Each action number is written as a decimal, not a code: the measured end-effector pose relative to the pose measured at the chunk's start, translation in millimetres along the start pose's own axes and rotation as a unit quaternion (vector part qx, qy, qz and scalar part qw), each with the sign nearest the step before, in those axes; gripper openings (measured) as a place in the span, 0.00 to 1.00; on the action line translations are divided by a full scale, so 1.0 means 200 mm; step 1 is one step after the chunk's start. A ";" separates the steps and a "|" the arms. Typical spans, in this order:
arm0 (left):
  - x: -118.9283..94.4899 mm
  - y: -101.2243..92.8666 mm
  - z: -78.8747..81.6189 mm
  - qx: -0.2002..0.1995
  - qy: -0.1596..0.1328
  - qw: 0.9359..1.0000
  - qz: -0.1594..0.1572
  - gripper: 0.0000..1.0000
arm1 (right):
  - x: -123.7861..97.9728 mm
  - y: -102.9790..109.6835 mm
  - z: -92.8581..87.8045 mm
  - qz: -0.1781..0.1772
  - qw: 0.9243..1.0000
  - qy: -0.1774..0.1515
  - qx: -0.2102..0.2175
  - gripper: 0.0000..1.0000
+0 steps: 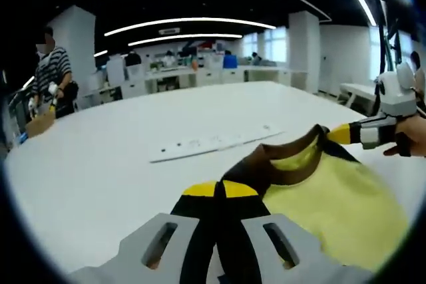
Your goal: Fold the garment on the visible template until the final outline fits inside the template.
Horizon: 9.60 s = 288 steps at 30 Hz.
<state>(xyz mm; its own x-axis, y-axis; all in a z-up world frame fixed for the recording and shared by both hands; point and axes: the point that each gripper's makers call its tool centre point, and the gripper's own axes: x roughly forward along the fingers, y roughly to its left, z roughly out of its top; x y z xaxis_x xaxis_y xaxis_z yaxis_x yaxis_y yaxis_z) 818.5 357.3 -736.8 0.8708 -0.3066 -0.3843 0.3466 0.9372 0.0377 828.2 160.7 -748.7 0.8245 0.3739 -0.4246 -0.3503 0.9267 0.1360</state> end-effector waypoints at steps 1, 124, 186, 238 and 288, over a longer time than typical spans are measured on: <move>0.01 0.00 -0.01 -0.001 0.003 1.000 0.000 0.00 | 0.01 0.00 -0.01 0.000 1.000 0.003 0.001 0.00; -1.25 -0.36 -0.26 0.033 0.008 0.979 -0.203 0.80 | -0.82 1.06 -0.50 0.267 0.912 0.095 -0.298 0.00; -1.06 -0.65 -0.68 0.033 0.151 0.982 -0.110 0.19 | -0.95 0.64 -0.11 0.166 0.957 0.065 -0.229 0.00; -1.46 0.24 -0.49 -0.001 0.151 0.986 0.066 0.00 | -0.99 0.62 -0.12 0.164 0.963 0.088 -0.193 0.00; -1.56 0.97 -0.72 -0.047 0.173 0.955 0.235 0.04 | -0.89 0.58 -0.48 0.194 0.960 0.168 -0.113 0.01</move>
<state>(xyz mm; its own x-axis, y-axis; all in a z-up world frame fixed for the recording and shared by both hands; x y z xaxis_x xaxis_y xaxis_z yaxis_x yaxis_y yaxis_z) 563.3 659.9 -742.5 0.7494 0.2089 -0.6283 -0.1010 0.9739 0.2034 597.4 198.1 -743.4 0.4365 0.6212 -0.6508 -0.7207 0.6745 0.1604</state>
